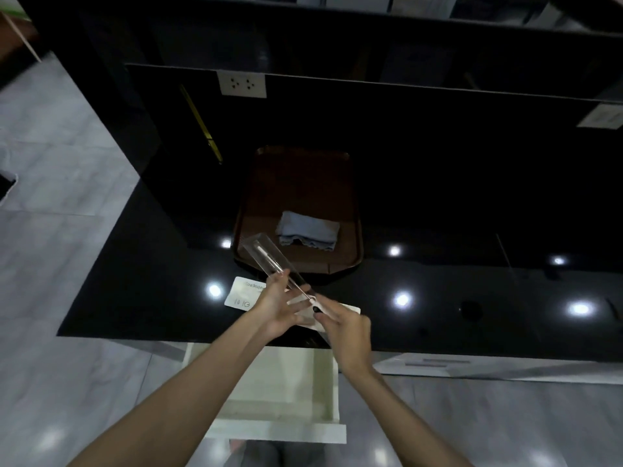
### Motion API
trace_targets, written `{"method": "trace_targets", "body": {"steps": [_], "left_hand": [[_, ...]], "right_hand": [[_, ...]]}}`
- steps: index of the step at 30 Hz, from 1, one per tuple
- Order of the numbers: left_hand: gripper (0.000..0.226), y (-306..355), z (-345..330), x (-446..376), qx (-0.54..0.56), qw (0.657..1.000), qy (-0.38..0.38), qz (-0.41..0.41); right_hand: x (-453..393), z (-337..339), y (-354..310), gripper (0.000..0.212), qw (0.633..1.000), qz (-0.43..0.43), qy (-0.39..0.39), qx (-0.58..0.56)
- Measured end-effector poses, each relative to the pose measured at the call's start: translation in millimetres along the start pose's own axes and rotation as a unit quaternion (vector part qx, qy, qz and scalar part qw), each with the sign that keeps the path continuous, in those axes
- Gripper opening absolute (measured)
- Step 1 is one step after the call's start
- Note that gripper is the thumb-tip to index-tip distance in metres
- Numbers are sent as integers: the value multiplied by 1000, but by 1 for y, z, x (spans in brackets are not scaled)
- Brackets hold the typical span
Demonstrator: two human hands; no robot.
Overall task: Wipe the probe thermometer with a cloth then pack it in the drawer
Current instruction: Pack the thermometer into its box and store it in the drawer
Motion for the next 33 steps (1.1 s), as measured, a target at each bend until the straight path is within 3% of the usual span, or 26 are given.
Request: {"method": "trace_targets", "body": {"steps": [9,12,17,19,22,24,27,31,33], "left_hand": [[36,1,10,16,19,1000,-13,7],[34,0,18,18,35,999,-13,13],[30,6,39,23,20,1000,-14,-8],[26,11,51,27,18,1000,-9,-18],[26,16,74,29,13,1000,8,-22],[26,19,87,31,14,999,13,-28],[27,20,102,31,29,999,3,-27],[19,19,112,34,44,999,-15,-19],[25,20,117,35,33,999,-12,-25]], "right_hand": [[9,-24,-34,39,993,90,-48,53],[16,-38,-39,41,991,80,-102,45],[34,-66,-67,47,955,159,-241,73],[23,-57,-61,44,967,126,-214,50],[-10,-32,-18,45,994,43,-73,68],[-18,-50,4,44,976,32,-147,158],[-8,-85,19,58,906,93,-290,295],[-5,-89,6,54,861,157,-274,399],[-3,-93,-11,51,834,236,-245,434]]}}
Point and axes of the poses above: each hand's wrist, its own x-axis away from the middle knuckle, its own z-axis out of the back of the hand, y = z × x, the point moved 10 cm from there along -x, towards the middle knuckle, and after that the axes turned 8 degrees about z, right-handed, at the moved point
